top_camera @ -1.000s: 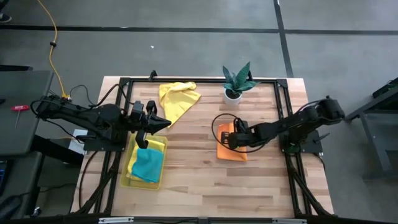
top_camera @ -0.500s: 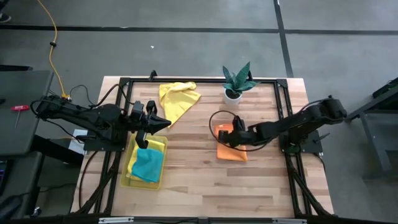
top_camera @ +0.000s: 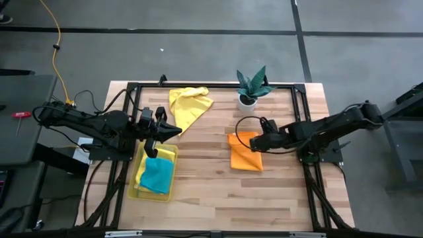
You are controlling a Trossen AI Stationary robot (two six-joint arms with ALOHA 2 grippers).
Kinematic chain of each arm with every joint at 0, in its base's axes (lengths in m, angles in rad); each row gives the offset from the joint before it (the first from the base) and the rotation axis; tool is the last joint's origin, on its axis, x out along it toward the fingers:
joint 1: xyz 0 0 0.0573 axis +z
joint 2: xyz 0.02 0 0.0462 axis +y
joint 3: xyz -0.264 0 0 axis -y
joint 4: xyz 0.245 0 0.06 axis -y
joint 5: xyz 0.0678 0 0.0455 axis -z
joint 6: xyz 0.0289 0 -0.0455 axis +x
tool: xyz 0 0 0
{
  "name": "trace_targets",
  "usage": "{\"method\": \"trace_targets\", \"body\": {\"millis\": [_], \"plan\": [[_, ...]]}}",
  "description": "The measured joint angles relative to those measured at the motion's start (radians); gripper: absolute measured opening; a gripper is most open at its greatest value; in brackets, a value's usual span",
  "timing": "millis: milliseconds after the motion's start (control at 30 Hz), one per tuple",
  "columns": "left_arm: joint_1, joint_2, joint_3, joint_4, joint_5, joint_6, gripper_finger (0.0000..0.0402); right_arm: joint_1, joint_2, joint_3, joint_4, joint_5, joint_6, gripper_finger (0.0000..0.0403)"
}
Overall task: Fold microfiber towels
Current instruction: Fold the orange microfiber cloth
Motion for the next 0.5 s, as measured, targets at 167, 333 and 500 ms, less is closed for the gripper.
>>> {"method": "trace_targets", "body": {"millis": [167, 333, 500], "plan": [[0.000, 0.000, 0.000, 0.000, -0.008, 0.000, 0.0000, -0.054, 0.029, -0.083, -0.049, -0.022, 0.120, 0.0185], [0.000, 0.000, 0.000, 0.000, -0.023, 0.002, 0.0000, -0.107, 0.043, -0.205, 0.117, -0.081, 0.135, 0.0062], [0.000, 0.000, 0.000, 0.000, -0.029, 0.000, 0.0000, -0.132, 0.051, -0.270, 0.335, -0.079, 0.094, 0.0021]]}}
